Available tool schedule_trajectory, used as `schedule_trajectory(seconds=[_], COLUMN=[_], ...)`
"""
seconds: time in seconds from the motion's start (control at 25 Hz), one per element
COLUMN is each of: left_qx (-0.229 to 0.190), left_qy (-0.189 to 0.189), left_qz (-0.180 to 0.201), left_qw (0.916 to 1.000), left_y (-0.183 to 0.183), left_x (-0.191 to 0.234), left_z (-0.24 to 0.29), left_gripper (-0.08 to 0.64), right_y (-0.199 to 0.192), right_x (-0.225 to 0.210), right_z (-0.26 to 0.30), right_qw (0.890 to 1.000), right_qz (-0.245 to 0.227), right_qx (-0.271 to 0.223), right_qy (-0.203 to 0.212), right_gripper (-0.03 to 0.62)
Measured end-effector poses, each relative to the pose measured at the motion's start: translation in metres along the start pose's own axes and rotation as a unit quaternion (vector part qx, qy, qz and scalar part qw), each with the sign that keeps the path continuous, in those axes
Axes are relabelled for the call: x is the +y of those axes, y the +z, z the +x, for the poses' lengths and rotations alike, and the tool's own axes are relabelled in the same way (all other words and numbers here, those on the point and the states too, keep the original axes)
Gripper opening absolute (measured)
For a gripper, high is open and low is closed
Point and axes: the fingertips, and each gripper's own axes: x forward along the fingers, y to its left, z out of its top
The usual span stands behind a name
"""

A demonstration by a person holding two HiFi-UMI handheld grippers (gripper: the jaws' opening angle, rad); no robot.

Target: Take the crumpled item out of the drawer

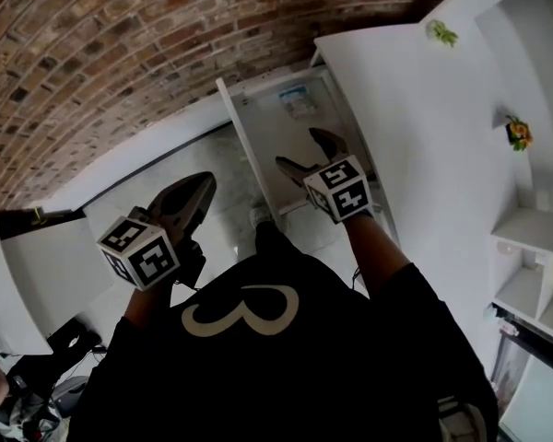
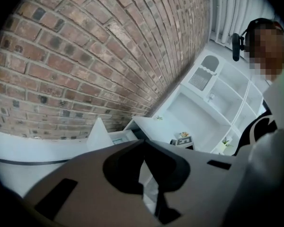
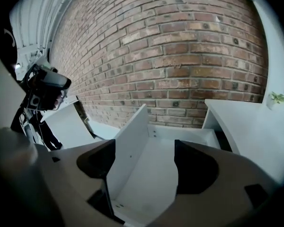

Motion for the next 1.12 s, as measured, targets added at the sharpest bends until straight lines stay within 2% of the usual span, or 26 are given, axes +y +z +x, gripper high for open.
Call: schedule_trajectory(seconds=[0.28,0.6,0.76,0.96,1.12], left_qx=[0.003,0.012,0.012,0.020,0.030], left_qy=[0.015,0.018,0.023,0.026,0.026], left_qz=[-0.003,0.001,-0.015,-0.016,-0.016], left_qw=[0.9999,0.9998,0.9996,0.9993,0.9991], left_y=[0.012,0.017,0.013,0.011,0.008], left_x=[0.024,0.039,0.053,0.068,0.075], left_z=[0.028,0.052,0.059,0.071,0.075], left_gripper=[0.003,0.003,0.003,0.003,0.003], right_y=[-0.027,-0.045,-0.057,-0.068,-0.073], right_x=[-0.038,-0.080,-0.093,-0.117,-0.128], right_z=[0.050,0.095,0.110,0.130,0.144], right_qw=[0.998,0.995,0.993,0.989,0.987], right_qz=[-0.009,-0.012,-0.010,0.001,-0.006], right_qx=[0.061,0.091,0.114,0.132,0.140], right_qy=[-0.005,-0.029,-0.039,-0.061,-0.078], right_gripper=[0.379,0.373,0.368,0.331,0.330])
